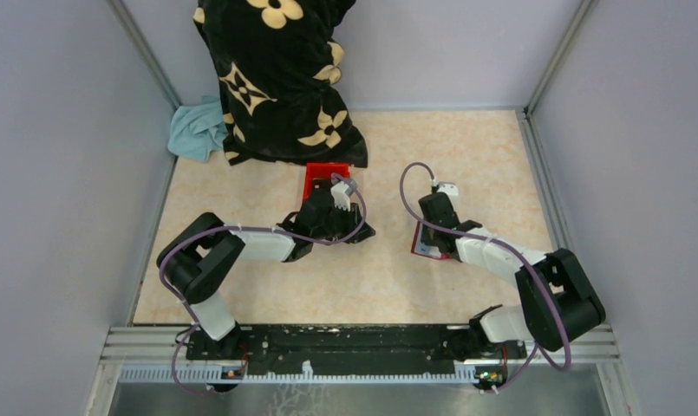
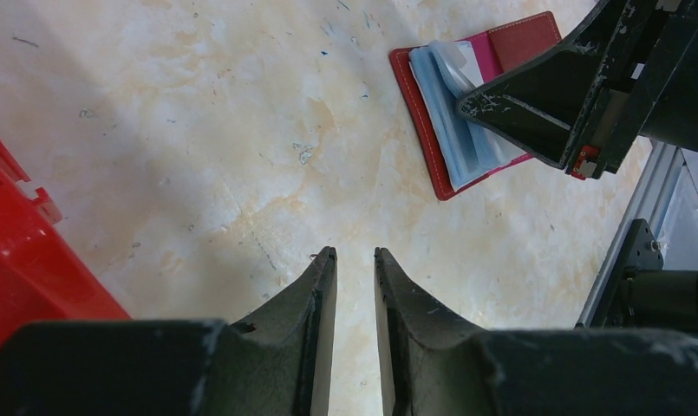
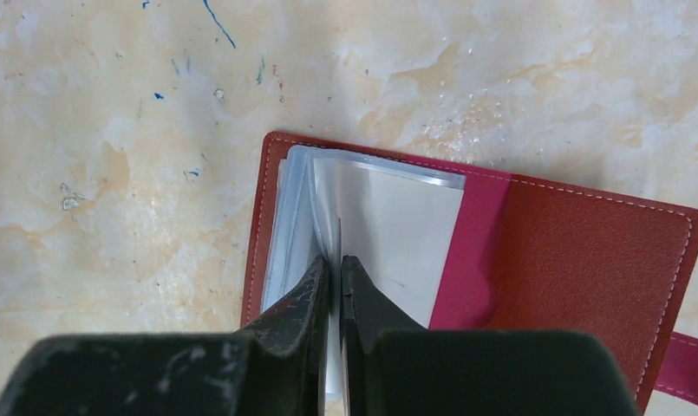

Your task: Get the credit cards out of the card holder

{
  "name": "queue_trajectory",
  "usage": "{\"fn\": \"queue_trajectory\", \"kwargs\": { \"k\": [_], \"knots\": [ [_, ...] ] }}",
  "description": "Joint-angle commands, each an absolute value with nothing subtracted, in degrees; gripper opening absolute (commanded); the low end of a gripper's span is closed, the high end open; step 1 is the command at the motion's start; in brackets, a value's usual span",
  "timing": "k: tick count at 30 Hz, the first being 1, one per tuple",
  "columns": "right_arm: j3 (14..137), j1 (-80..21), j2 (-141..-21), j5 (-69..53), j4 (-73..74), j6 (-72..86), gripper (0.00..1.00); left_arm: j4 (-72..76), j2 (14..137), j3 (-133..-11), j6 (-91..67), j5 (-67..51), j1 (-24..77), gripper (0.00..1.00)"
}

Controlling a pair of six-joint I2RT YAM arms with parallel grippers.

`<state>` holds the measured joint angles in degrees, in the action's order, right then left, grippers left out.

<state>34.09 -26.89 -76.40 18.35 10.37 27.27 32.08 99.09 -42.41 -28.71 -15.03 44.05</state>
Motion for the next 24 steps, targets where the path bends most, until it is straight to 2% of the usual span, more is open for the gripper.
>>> {"fn": "queue_trajectory", "kwargs": {
  "k": [1,2,11,24],
  "knots": [
    [33.57,-27.16,-76.17,17.48,11.89,28.28,0.02,32.45,99.09,-43.86,-27.95,-15.42,44.12,0.29],
    [33.57,-27.16,-75.75,17.28,11.91,28.3,0.0,32.43,99.13,-43.9,-27.99,-15.54,44.12,0.29],
    [33.73,-27.16,-69.64,11.41,9.83,27.41,0.0,32.43,99.16,-43.95,-27.95,-15.69,44.12,0.29],
    [30.89,-25.45,-68.63,-10.04,-3.66,33.43,0.0,32.86,99.05,-43.82,-28.0,-16.31,44.12,0.28]
  ]
}}
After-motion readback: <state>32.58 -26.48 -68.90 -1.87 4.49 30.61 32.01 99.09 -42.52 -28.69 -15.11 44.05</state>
